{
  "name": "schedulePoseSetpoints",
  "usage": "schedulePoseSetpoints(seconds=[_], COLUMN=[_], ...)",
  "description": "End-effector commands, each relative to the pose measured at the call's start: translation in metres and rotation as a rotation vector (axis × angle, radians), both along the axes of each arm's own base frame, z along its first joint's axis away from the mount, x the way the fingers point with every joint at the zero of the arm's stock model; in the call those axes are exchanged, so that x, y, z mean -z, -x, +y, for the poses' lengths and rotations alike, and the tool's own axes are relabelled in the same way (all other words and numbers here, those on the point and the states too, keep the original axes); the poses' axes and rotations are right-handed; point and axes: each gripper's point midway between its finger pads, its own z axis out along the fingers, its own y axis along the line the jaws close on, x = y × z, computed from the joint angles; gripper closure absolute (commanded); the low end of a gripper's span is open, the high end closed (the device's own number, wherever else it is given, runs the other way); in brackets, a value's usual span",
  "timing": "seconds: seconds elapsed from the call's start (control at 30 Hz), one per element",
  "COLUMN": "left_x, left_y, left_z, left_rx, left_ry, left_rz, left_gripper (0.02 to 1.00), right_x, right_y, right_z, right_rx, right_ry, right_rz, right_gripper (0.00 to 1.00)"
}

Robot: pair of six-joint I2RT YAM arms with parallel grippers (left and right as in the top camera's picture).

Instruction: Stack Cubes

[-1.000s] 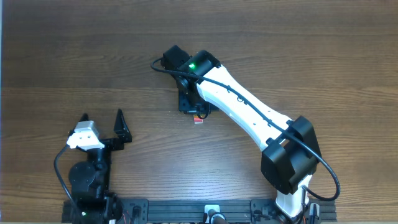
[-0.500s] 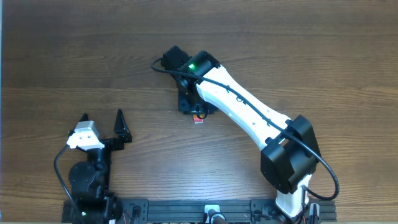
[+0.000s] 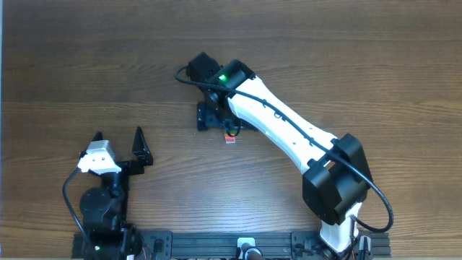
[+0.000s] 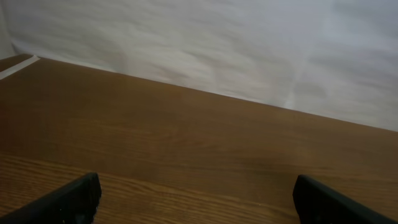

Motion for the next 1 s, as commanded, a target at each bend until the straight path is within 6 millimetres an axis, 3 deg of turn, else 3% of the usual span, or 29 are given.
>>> schedulePoseSetpoints(seconds=[0.03, 0.17, 0.27, 0.37, 0.5, 0.6, 0.77, 1.0], left_x=[0.003, 0.003, 0.003, 0.003, 0.003, 0.003, 0.003, 0.003], left_y=[0.0, 0.0, 0.0, 0.0, 0.0, 0.0, 0.0, 0.0], left_z=[0.001, 0.001, 0.001, 0.001, 0.001, 0.001, 0.001, 0.001], left_rx=[-0.002, -0.002, -0.002, -0.002, -0.002, -0.002, -0.002, -0.002], left_ry=[-0.012, -0.012, -0.012, -0.012, -0.012, -0.012, -0.012, -0.012], left_rz=[0.001, 0.001, 0.001, 0.001, 0.001, 0.001, 0.001, 0.002], left_gripper=[0.018, 0.018, 0.02, 0.018, 0.018, 0.018, 0.018, 0.018], right_x=[-0.002, -0.021, -0.036, -0.044, -0.056, -0.071, -0.098, -0.096], right_y=[-0.041, -0.088, -0.113, -0.124, -0.123, -0.118, -0.095, -0.037], right_z=[-0.03, -0.089, -0.139, -0.192, -0.24, -0.253, -0.255, -0.252], right_rx=[0.011, 0.08, 0.125, 0.181, 0.206, 0.195, 0.215, 0.213], right_ry=[0.049, 0.138, 0.153, 0.168, 0.189, 0.195, 0.15, 0.061], right_rz=[-0.088, -0.191, -0.221, -0.225, -0.241, -0.31, -0.488, -0.661], right_gripper=[0.007, 0.009, 0.007, 0.007, 0.007, 0.007, 0.007, 0.009])
